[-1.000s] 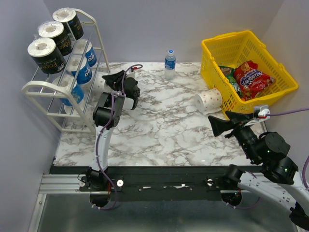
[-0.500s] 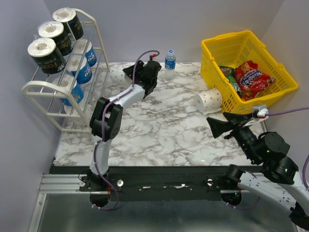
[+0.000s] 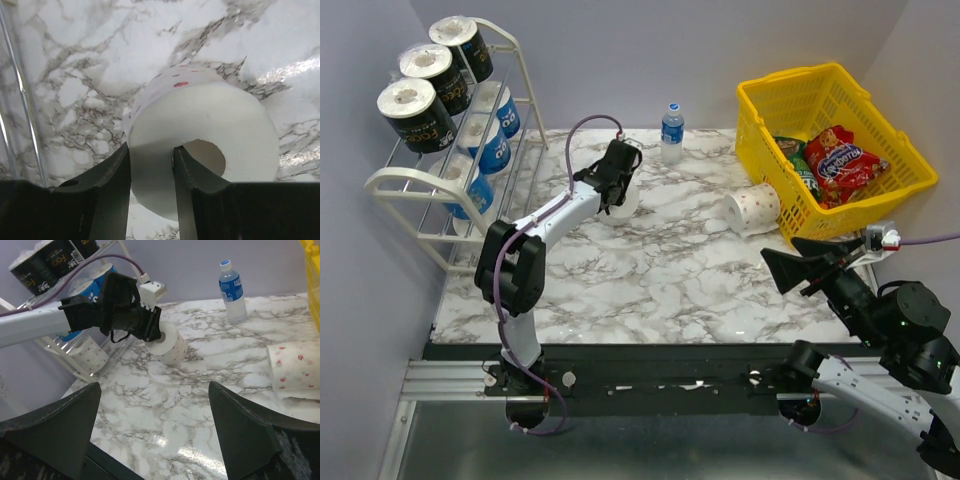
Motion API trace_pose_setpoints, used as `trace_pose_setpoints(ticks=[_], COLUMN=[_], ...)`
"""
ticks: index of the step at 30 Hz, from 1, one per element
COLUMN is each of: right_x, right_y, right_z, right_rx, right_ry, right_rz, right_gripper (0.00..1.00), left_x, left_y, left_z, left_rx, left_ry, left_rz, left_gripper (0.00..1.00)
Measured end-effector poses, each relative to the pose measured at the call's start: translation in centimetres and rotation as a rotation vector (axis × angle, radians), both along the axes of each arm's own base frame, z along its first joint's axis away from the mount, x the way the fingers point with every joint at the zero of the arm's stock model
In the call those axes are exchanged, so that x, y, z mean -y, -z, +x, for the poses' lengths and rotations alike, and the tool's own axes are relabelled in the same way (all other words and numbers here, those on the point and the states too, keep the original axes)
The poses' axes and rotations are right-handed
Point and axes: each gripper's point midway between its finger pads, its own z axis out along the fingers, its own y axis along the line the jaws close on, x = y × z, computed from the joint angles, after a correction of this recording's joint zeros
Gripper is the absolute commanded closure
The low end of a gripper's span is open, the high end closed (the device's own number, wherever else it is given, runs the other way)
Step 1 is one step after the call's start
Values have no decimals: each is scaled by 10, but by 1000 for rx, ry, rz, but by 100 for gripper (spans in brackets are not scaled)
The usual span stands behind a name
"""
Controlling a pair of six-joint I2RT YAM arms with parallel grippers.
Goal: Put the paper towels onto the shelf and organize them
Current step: Place the paper towel at the center of the board.
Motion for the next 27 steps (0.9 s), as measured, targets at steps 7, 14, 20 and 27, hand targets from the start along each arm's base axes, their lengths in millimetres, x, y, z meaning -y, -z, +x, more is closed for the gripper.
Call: trace_pose_setpoints(ticks=[7, 14, 20, 27], right_x=[3, 4, 9, 11], right_y=[1, 7, 4, -1], right_z=[-4, -6, -10, -13], right_rx=[-23, -46, -58, -55], right_ry=[-7, -7, -10, -12], right_rz=[4, -13, -11, 3], right_gripper=[4, 4, 4, 4], left_x=[-12, 17, 49, 31], left_y=[-8, -46, -27, -13], left_z=[-10, -24, -50, -32], left_rx=[-4, 60, 35, 48], left_ry=[-49, 111, 272, 249], left_rz=[-98, -38, 61, 188], left_gripper=[8, 9, 9, 14])
